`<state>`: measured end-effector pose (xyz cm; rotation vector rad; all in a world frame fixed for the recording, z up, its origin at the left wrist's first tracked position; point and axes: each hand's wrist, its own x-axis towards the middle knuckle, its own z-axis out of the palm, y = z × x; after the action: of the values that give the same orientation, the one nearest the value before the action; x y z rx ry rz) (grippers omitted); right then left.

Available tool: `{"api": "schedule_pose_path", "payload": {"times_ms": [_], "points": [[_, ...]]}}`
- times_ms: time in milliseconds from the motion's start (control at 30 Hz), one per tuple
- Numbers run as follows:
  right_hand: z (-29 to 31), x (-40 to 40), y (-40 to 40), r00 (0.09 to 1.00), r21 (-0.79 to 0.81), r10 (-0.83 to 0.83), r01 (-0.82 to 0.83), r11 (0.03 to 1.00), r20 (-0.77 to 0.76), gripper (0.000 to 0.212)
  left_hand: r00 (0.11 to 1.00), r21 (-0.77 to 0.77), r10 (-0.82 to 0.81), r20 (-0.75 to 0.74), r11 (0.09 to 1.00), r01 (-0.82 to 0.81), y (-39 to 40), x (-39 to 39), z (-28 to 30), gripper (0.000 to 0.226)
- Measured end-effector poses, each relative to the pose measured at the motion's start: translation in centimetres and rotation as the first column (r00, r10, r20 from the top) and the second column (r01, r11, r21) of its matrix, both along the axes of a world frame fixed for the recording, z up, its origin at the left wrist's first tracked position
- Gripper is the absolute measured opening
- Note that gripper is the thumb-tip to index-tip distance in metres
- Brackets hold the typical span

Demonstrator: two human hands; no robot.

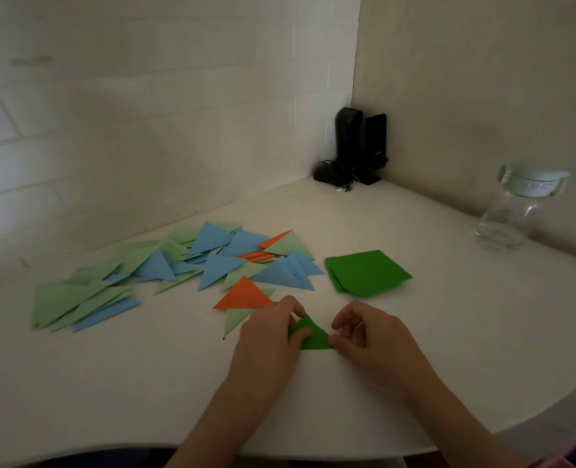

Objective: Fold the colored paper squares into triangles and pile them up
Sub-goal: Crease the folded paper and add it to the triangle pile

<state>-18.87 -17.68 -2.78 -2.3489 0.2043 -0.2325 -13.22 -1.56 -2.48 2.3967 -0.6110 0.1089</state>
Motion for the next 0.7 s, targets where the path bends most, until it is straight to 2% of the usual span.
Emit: {"api": "schedule_pose_path", "payload": {"times_ms": [133,233,333,467,567,700], "points": [[0.8,0.1,-0.8,0.984,0.068,-0.110,0.101,0.993,0.141,0.015,0.999,-0.098,0.034,0.012,0.995,-0.032,1.3,0.3,0.1,0.011],[1.2,1.2,-3.0,0.940,-0.092,-0.188,0.221,0.971,0.285,0.023,0.987,-0.123,0.136,0.086,0.985,-0.125,3.3,1.6,0.8,0.011],[0.9,2.4,-4.2,0.956,-0.245,-0.188,0.242,0.939,0.226,0.035,0.968,-0.105,0.222,0.116,0.972,-0.211,5.3,2.9,1.0,0.012],[0.2,3.2,-3.9,0.967,-0.340,-0.196,0.241,0.909,0.163,0.034,0.952,-0.051,0.271,0.144,0.962,-0.267,6.3,4.4,0.6,0.012],[-0.5,3.6,-3.7,0.960,-0.356,-0.191,0.255,0.899,0.206,0.023,0.946,-0.036,0.282,0.159,0.959,-0.280,6.8,5.1,0.0,0.016],[-1.2,3.9,-4.0,0.943,-0.288,-0.222,0.290,0.912,0.247,0.017,0.949,-0.076,0.278,0.152,0.960,-0.269,7.2,5.9,-0.6,0.020]]}}
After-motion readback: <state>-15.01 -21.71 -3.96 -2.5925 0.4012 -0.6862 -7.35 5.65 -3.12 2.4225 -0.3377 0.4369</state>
